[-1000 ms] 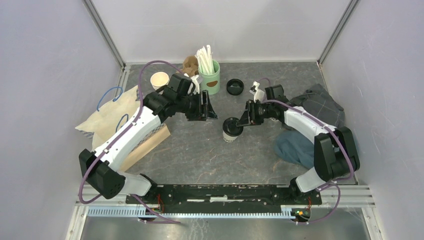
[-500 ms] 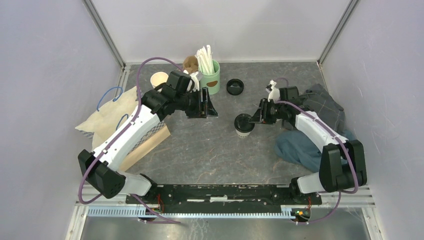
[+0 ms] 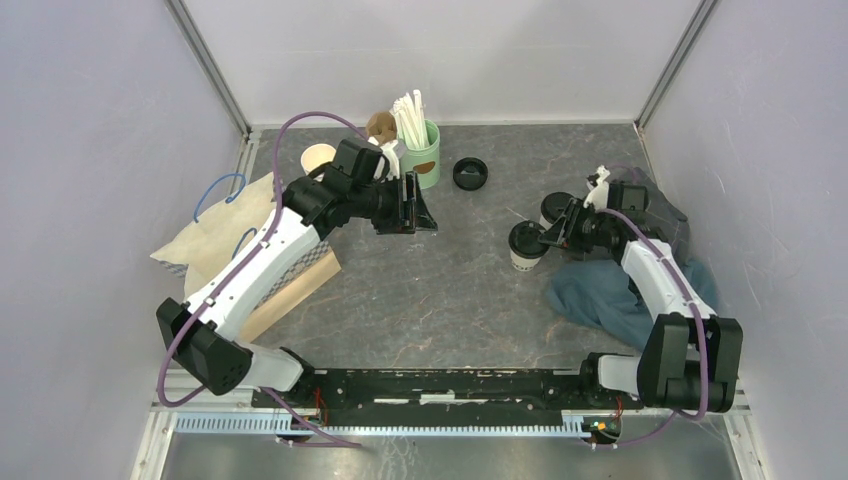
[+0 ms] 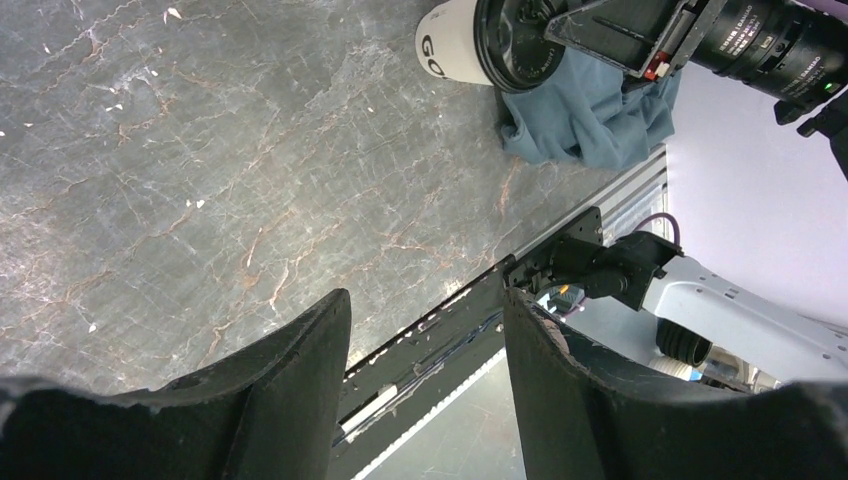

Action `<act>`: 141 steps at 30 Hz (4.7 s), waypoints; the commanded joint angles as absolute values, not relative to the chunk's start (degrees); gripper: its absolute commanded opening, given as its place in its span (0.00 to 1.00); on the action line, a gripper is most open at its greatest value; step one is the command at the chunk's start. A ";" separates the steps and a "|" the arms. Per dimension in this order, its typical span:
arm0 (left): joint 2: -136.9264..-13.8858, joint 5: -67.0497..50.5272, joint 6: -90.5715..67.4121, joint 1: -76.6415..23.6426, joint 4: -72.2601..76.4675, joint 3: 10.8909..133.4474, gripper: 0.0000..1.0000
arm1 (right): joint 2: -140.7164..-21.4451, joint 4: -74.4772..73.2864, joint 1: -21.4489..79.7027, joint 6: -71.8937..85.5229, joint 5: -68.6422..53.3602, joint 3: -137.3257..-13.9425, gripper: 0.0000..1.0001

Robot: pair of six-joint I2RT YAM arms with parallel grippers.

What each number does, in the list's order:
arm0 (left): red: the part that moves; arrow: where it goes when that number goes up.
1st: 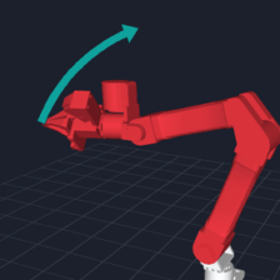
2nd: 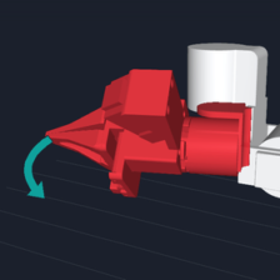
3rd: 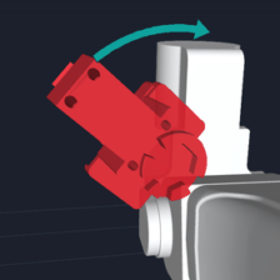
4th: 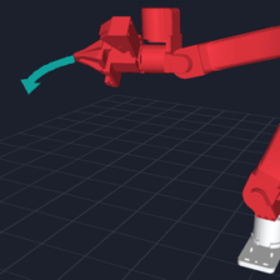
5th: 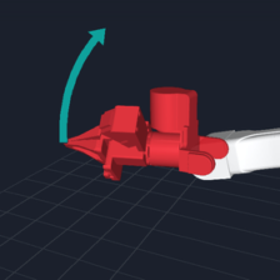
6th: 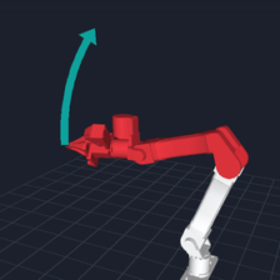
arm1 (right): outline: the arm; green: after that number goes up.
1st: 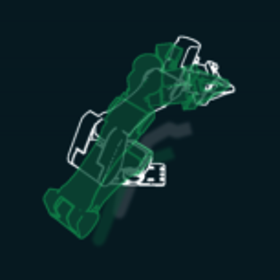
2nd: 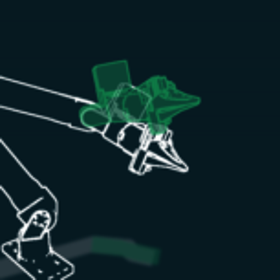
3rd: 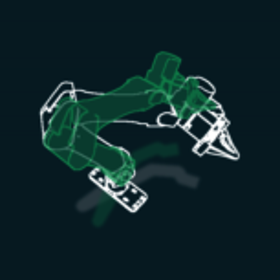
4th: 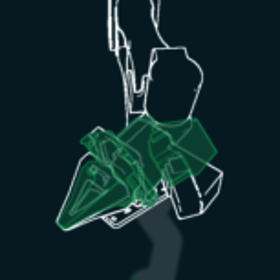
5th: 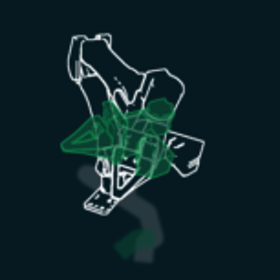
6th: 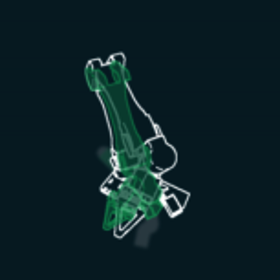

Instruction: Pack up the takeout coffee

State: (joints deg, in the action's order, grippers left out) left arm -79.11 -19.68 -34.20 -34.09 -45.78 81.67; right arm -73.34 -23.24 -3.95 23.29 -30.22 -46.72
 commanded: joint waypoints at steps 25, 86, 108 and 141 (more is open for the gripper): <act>-79.88 -16.70 -28.29 -33.67 -47.22 90.41 0.69 | -69.73 -37.37 -4.17 17.59 -18.02 -57.68 0.79; -133.24 42.76 -69.77 -18.49 -56.34 127.04 0.38 | -73.15 -45.88 20.67 4.87 -13.67 -78.22 0.84; -136.37 46.07 -68.18 -18.53 -58.07 130.02 0.38 | -73.35 -45.20 20.74 4.84 -14.14 -77.17 0.84; -138.49 45.26 -67.86 -18.54 -58.65 131.21 0.33 | -73.43 -44.75 20.73 4.78 -14.57 -76.73 0.83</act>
State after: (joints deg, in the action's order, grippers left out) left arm -138.10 43.13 -68.01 -18.81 -58.35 129.49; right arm -73.25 -47.24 20.53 5.65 -14.50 -77.01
